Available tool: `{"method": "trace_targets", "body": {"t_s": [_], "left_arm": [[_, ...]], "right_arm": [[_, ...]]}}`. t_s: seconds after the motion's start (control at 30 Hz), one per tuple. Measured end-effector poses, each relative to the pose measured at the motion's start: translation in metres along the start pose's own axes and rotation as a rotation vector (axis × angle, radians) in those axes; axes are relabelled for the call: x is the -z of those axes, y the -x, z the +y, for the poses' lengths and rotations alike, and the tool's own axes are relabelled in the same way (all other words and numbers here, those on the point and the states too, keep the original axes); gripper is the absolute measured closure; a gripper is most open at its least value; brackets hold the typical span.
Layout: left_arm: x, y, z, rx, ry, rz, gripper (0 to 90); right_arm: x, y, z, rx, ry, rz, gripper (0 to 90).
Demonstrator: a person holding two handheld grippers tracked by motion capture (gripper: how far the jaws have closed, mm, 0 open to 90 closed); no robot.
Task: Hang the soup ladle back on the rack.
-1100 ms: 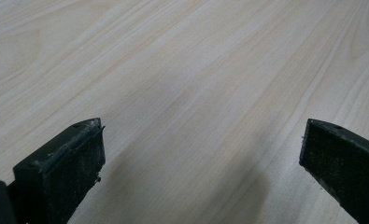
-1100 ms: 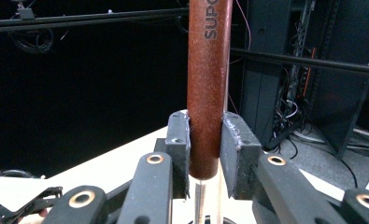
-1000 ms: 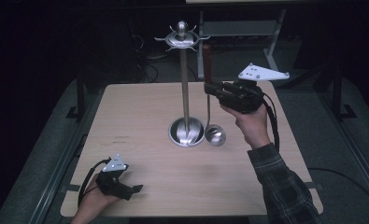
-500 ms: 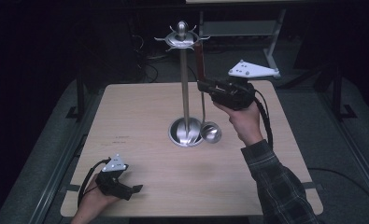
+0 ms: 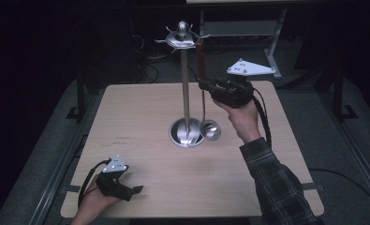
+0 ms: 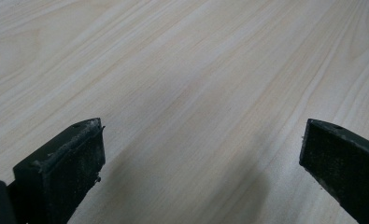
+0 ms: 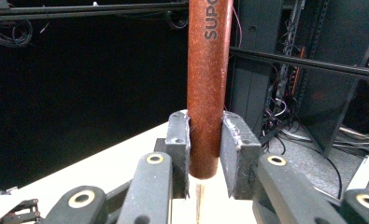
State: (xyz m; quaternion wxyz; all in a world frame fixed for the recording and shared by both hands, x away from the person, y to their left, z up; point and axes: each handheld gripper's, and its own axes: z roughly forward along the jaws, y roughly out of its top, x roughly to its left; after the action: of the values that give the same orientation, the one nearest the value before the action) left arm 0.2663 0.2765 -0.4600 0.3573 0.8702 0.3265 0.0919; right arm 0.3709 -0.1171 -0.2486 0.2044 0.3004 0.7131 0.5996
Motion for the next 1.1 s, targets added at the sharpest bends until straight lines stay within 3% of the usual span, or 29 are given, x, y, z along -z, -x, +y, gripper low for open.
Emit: {"method": "trace_targets", "body": {"t_s": [0.9,1.1], "left_arm": [[0.000,0.000,-0.001,0.003,-0.003,-0.005,0.0],[-0.002,0.000,0.000,0.002,-0.002,-0.008,0.0]], "right_arm": [[-0.013,0.004,0.003,-0.006,-0.013,0.025,73.4],[-0.007,0.004,0.001,-0.018,-0.022,0.037,58.9]]}}
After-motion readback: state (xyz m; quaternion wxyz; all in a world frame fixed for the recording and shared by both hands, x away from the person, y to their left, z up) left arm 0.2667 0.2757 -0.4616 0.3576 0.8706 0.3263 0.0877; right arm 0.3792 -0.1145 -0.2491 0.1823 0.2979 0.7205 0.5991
